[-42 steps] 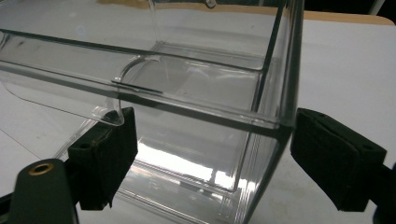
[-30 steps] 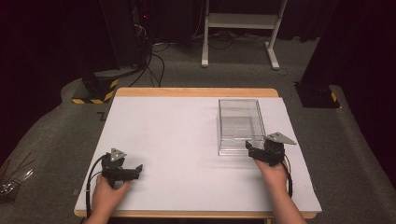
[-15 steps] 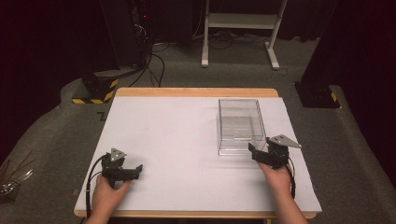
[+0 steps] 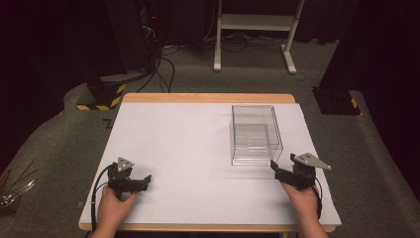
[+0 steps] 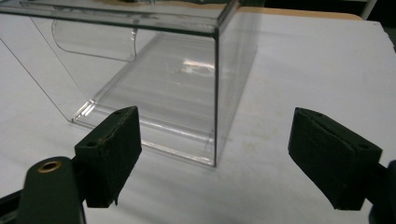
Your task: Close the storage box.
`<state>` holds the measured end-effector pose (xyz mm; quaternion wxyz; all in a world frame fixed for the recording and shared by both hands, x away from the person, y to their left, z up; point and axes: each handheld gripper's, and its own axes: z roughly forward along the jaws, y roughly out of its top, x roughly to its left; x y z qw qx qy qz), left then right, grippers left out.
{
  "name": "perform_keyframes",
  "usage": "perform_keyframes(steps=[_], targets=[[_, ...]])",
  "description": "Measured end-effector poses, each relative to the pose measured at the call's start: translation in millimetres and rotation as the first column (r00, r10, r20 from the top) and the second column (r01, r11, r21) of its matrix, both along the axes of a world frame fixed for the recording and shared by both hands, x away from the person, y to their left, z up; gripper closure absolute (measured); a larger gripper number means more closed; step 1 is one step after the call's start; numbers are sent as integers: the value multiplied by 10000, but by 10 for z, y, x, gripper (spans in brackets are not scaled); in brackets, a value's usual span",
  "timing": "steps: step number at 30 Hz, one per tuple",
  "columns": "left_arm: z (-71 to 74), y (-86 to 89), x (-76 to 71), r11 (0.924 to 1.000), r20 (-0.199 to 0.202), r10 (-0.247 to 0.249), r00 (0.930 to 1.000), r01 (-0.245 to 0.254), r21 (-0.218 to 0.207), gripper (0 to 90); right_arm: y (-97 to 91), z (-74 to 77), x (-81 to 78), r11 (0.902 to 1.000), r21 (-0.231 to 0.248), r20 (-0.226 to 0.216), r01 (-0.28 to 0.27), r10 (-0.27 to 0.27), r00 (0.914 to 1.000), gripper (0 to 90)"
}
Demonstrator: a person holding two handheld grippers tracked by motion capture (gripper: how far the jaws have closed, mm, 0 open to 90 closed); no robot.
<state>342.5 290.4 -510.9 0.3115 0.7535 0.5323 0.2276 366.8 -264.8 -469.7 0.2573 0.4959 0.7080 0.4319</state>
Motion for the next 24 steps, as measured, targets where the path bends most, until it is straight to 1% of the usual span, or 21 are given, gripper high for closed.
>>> perform_keyframes(steps=[2,8,14,17,18,19,20,21,23,24], targets=[[-1,-1,0,10000,8,14,10000,-14,-8,7,-47,-16,-37,10000,-41,2,47,-47,10000,174],[-1,-1,-1,10000,15,15,10000,-15,-4,7,-167,-91,-152,9996,-162,-231,230,-234,9995,175],[0,-1,-2,10000,-3,5,10000,-5,-9,7,-253,-194,-252,9978,-582,-581,318,-352,9977,176],[-1,-1,-2,10000,6,15,10000,-15,-10,7,-257,-259,-262,9950,-961,-829,290,-370,9959,178],[0,0,-2,10000,-2,1,10000,-1,-5,7,-246,-280,-252,9931,-1133,-1017,288,-404,9940,178],[-1,0,-2,10000,0,2,10000,-2,-7,7,-230,-281,-246,9914,-1279,-1060,295,-433,9934,182],[-1,0,-2,10000,1,-1,10000,1,-3,7,-206,-292,-234,9869,-1589,-1123,261,-443,9927,191],[-1,-1,-2,10000,7,12,10000,-12,-9,7,-178,-304,-219,9830,-1826,-1339,194,-444,9900,193],[0,0,-2,10000,-2,1,10000,-1,-6,7,-132,-323,-189,9746,-2240,-1609,-5,-365,9863,206],[-1,0,-2,10000,-2,-1,10000,1,-4,7,-132,-322,-189,9751,-2219,-1597,-39,-324,9866,212]])
